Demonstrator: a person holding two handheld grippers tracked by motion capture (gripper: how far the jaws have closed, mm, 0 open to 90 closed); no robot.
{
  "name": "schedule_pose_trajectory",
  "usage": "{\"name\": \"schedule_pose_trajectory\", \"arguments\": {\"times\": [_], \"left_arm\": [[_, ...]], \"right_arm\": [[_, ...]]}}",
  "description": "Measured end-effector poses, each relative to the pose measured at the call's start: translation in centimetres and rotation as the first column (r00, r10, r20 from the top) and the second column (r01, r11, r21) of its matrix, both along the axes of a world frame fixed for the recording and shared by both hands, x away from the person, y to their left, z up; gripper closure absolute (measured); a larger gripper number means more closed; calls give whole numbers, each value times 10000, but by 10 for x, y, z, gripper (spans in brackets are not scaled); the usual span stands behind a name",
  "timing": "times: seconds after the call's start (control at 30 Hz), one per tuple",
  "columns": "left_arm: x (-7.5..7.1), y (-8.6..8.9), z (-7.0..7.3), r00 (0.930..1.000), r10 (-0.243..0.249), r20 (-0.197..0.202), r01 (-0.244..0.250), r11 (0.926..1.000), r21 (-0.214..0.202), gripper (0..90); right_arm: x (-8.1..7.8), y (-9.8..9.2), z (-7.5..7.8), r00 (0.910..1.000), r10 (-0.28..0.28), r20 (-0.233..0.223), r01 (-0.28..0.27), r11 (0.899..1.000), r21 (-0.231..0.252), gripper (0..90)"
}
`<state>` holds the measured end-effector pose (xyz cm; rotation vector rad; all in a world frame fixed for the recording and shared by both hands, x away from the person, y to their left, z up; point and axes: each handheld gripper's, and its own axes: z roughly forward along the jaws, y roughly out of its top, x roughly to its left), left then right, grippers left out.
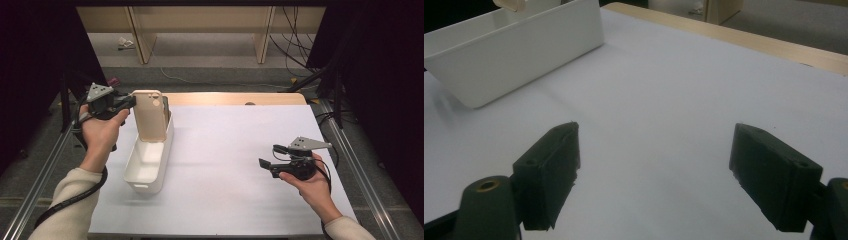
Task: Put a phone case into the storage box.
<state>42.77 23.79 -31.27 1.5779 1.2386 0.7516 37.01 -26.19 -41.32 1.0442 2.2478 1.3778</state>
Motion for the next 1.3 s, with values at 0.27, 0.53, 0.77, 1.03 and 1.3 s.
{"name": "schedule_pose_trajectory", "arguments": {"times": [0.27,0.53,0.77,1.03,1.3], "left_arm": [[6,0,-2,10000,10,-47,-10,10000,48,857],[10,0,-3,9999,62,-139,-62,10000,6,857],[12,-1,-2,9999,73,-116,-73,10000,52,857],[16,1,-2,9998,173,-128,-172,9998,104,857],[20,3,-4,9995,260,-182,-257,9995,174,857]], "right_arm": [[0,-1,0,10000,16,-24,-16,10000,-2,211],[0,-1,-1,10000,22,-34,-22,10000,28,211],[0,-1,-1,10000,23,-30,-23,10000,26,212],[0,-1,0,10000,26,-26,-26,10000,22,213],[0,-1,-1,10000,30,-31,-30,10000,22,212]]}}
